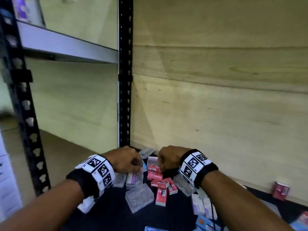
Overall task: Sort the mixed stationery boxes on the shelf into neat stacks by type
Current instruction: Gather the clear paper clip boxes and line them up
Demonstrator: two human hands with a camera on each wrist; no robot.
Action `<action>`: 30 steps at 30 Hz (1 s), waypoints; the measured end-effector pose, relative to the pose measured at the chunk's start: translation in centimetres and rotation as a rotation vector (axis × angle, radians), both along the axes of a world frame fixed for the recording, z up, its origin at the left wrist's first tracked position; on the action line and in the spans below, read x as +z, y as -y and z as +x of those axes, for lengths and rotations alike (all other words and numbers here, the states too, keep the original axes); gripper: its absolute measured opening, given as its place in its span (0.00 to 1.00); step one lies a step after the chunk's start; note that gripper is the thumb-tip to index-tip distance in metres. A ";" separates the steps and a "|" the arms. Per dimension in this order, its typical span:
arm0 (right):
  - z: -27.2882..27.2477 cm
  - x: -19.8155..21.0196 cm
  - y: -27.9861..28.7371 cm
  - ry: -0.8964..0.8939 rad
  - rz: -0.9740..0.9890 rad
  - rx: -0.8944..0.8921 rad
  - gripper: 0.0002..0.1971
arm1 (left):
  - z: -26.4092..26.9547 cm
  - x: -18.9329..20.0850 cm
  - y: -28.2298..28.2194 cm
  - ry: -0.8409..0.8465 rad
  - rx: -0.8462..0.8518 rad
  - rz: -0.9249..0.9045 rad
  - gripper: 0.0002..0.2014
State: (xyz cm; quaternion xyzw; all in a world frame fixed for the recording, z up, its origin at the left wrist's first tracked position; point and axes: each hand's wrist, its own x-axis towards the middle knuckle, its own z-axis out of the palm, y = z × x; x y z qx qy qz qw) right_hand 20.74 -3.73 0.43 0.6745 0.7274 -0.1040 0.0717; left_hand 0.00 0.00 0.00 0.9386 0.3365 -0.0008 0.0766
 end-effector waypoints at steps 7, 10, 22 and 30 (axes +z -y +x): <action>1.0 -0.9 -2.0 -0.057 -0.019 -0.013 0.11 | 2.0 -0.8 -1.2 -0.008 -0.026 -0.054 0.14; 1.4 -1.1 -2.2 -0.064 -0.032 -0.008 0.12 | 2.9 -1.0 -1.2 -0.029 -0.006 -0.090 0.15; 5.3 1.0 0.0 -0.170 -0.059 -0.084 0.10 | 5.3 -1.4 -0.8 -0.202 0.009 -0.031 0.24; 9.4 1.7 3.2 -0.136 -0.038 -0.187 0.14 | 5.6 0.9 0.5 -0.112 0.041 0.013 0.23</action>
